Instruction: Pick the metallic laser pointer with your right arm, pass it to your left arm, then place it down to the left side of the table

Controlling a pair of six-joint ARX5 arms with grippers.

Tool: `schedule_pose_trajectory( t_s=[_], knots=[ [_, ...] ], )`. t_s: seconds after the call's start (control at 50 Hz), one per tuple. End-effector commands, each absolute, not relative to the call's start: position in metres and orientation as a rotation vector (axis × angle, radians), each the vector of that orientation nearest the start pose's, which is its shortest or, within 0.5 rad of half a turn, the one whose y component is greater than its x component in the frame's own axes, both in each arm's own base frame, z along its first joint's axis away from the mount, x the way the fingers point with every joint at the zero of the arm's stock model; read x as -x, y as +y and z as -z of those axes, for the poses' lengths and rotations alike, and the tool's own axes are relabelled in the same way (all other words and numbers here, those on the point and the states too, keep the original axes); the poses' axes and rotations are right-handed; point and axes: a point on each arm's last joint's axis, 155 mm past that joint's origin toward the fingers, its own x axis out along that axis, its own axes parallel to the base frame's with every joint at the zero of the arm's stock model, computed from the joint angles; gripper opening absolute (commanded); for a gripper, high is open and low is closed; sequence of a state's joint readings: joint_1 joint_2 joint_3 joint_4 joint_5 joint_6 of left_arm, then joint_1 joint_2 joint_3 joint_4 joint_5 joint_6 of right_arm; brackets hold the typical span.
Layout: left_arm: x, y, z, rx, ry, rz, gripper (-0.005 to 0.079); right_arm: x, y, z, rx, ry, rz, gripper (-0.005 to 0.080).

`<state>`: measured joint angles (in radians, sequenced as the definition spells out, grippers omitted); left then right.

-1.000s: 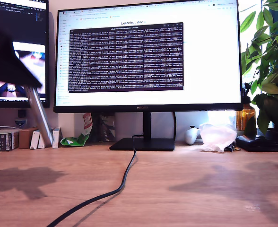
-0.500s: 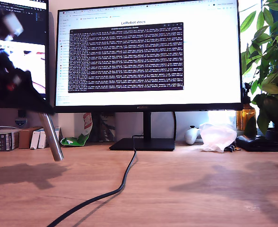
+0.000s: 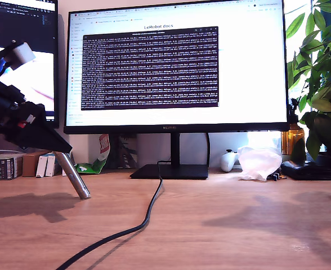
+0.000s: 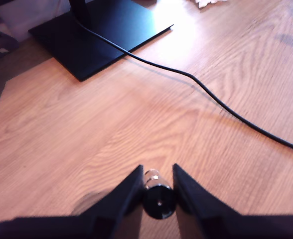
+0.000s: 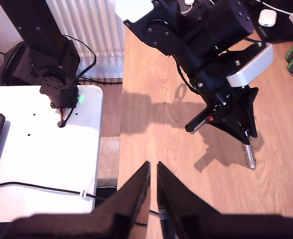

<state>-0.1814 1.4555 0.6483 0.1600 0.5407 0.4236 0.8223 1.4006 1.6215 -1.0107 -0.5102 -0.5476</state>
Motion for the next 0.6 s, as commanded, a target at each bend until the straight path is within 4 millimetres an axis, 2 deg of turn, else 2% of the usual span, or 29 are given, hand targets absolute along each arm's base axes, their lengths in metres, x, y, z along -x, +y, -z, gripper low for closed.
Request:
schedule_pose_trajectory(
  t_s=[0.0, 0.28, 0.58],
  knots=[
    [-0.355, -0.160, -0.086, -0.267, 0.528, 0.823, -0.0023, -0.182, 0.328, -0.313, 0.569, 0.476, -1.464, -0.0013],
    [-0.339, -0.155, -0.065, -0.247, 0.649, 0.823, -0.0023, -0.182, 0.328, -0.313, 0.569, 0.474, -1.464, -0.0013],
    [-0.329, -0.136, -0.042, -0.274, 0.779, 0.744, -0.0023, -0.182, 0.328, -0.313, 0.569, 0.475, -1.464, -0.0013]
  ],
)
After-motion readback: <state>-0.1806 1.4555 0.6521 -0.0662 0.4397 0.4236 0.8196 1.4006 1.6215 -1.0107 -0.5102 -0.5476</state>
